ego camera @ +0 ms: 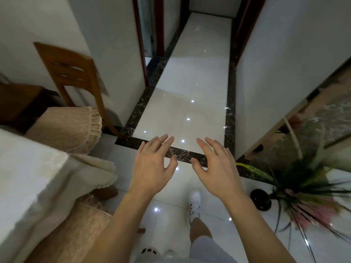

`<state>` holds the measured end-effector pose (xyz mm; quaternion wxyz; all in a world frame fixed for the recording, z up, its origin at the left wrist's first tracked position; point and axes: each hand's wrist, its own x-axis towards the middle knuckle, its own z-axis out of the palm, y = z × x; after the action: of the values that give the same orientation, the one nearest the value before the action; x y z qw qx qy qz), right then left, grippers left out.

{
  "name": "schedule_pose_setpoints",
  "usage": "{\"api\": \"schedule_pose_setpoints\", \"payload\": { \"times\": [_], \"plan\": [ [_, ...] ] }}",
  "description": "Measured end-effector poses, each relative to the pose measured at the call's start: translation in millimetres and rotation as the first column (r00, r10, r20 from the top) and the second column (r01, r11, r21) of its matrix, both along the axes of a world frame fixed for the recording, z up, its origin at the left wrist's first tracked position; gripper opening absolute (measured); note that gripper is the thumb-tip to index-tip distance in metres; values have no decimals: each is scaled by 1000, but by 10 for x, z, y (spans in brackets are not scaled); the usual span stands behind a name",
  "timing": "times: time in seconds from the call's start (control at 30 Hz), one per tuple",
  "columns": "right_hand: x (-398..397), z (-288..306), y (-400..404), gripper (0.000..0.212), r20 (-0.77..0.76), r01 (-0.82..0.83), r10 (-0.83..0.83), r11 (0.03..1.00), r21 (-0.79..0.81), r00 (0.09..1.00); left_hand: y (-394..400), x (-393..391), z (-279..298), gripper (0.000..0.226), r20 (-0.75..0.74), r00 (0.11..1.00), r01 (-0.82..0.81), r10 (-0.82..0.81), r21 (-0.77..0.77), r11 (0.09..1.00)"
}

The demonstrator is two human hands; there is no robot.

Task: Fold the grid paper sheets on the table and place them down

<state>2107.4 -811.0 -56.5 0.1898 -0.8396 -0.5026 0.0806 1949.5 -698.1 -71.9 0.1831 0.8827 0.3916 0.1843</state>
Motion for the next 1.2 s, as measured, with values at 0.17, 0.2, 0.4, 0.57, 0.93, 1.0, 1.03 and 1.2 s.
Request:
{"api": "schedule_pose_setpoints", "payload": {
  "times": [0.17, 0.2, 0.4, 0.57, 0.93, 1.0, 1.03, 1.2],
  "plan": [
    [314, -52, 847, 60, -5, -159, 159, 987, 8, 987, 636, 161, 18, 54, -50, 986, -160, 160, 16, 987],
    [395, -42, 1040, 60, -3, -196, 196, 981, 12, 981, 767, 206, 48, 54, -65, 979, -193, 193, 13, 981],
    [901, 66, 2156, 60, -50, -393, 392, 920, 0, 918, 1496, 478, 210, 56, -102, 915, -395, 391, -23, 918],
    [1065, 59, 2893, 59, -91, -526, 524, 850, 5, 847, 1778, 447, 155, 61, -105, 836, -545, 539, -34, 838],
    [-46, -112, 3878, 59, -158, -845, 838, 534, 34, 523, 1778, -398, 83, 55, -103, 559, -829, 823, -25, 559],
    [-326, -159, 4000, 59, -150, -881, 875, 471, 42, 460, 1761, -601, 48, 55, -86, 493, -870, 866, -33, 492],
    [-467, -190, 4063, 59, -148, -897, 890, 440, 44, 430, 1758, -708, 19, 54, -78, 464, -886, 882, -40, 462],
    [-1216, -341, 4430, 60, -128, -949, 942, 314, 19, 309, 1899, -1337, -147, 52, -69, 334, -942, 940, -58, 330]
  ]
}}
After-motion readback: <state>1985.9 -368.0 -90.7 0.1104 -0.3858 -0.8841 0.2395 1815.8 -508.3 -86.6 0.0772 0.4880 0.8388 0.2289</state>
